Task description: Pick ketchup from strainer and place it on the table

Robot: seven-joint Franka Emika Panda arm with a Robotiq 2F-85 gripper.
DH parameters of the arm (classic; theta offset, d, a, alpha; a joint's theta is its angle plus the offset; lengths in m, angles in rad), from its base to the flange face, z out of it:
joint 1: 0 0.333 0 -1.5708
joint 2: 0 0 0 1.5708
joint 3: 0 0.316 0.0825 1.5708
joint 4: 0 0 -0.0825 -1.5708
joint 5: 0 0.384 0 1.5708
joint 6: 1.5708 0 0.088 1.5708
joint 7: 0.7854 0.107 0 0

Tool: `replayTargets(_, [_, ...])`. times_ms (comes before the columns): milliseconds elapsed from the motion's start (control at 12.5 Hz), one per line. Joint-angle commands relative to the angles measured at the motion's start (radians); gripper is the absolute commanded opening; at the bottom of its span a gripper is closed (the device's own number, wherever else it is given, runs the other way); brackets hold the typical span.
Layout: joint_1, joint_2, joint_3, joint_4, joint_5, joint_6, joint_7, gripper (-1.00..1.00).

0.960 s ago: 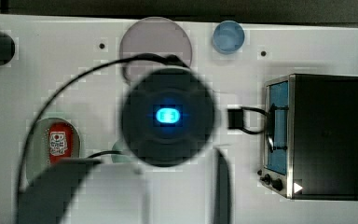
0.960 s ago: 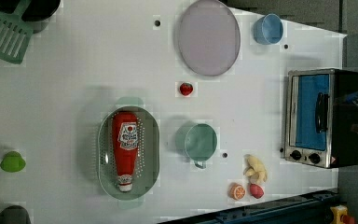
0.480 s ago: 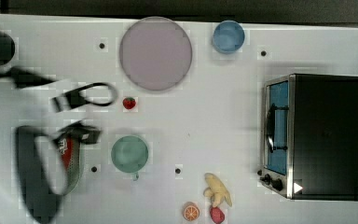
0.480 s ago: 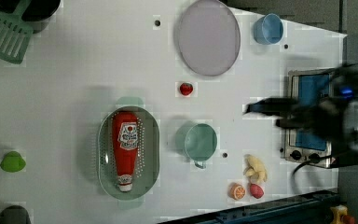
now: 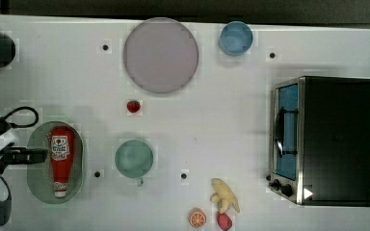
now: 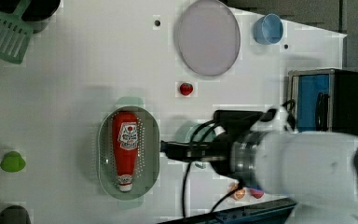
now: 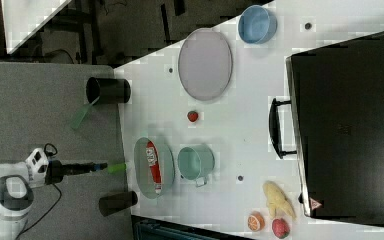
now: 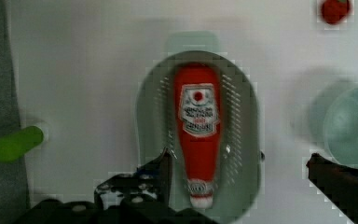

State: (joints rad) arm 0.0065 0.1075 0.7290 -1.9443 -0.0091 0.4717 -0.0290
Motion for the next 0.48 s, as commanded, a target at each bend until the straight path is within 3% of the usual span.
replayTargets(80, [-0.016, 0.085, 0.01, -0.058, -0.077, 0.111, 0.084, 1.0])
replayTargets(480, [0.002, 0.283, 0.006, -0.12, -0.246, 0.351, 0.175, 1.0])
